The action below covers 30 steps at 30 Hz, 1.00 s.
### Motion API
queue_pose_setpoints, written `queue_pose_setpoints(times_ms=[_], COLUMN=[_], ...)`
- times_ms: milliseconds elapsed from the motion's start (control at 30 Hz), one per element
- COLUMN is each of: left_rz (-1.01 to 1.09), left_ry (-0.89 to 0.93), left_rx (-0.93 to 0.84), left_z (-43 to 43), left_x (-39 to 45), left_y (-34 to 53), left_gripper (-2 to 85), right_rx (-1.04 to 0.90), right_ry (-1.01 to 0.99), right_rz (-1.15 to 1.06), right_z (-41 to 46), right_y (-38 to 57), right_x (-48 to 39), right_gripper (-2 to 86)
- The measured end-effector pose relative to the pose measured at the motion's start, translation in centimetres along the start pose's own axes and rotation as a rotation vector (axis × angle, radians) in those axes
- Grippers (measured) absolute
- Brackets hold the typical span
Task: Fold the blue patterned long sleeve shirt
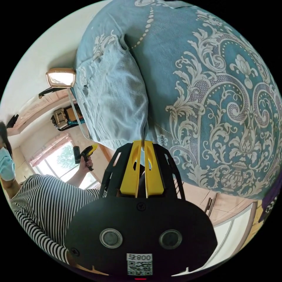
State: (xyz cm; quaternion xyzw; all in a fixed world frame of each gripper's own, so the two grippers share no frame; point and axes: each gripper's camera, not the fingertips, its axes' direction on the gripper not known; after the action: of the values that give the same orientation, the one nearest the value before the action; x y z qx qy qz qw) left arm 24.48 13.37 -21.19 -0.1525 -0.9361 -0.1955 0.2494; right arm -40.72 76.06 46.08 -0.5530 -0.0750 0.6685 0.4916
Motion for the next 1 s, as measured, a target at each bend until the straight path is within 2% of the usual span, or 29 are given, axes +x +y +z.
queue_pose_setpoints(times_ms=[67,133,267,333,433,567,633,767,1000], left_rz=[0.231,0.552,0.933,1.109,1.190,1.190,1.066,0.890,0.741], left_ry=[-0.001,0.021,-0.042,-0.194,-0.408,-0.435,-0.376,-0.229,-0.076], left_rx=[-0.127,-0.235,-0.300,-0.298,-0.270,-0.225,-0.225,-0.195,-0.202], left_z=[3.6,8.5,14.5,17.7,20.1,19.4,18.2,15.7,14.0], left_x=[6.1,15.0,25.9,30.5,33.6,35.1,35.2,34.5,33.5], left_y=[-1.4,-1.9,0.4,2.7,4.8,5.9,4.9,3.1,2.9], left_gripper=[6.5,8.9,11.8,11.1,7.2,4.4,3.7,3.2,2.9], right_rx=[0.019,0.041,0.080,0.096,0.105,0.128,0.179,0.386,0.420], right_ry=[-0.029,-0.061,-0.101,-0.142,-0.153,-0.204,-0.273,-0.290,-0.362], right_rz=[0.001,-0.014,-0.056,-0.071,-0.080,-0.129,-0.133,-0.090,-0.010], right_z=[-0.2,-0.6,-1.4,-1.6,-1.4,-1.7,-2.4,-5.4,-5.1], right_y=[1.2,2.0,3.6,4.1,4.7,5.2,5.6,6.1,1.0], right_x=[-0.8,-1.7,-4.1,-4.9,-6.2,-7.5,-7.4,-6.4,-6.2], right_gripper=[1.5,1.6,1.6,1.7,1.7,1.6,1.5,3.7,9.3])
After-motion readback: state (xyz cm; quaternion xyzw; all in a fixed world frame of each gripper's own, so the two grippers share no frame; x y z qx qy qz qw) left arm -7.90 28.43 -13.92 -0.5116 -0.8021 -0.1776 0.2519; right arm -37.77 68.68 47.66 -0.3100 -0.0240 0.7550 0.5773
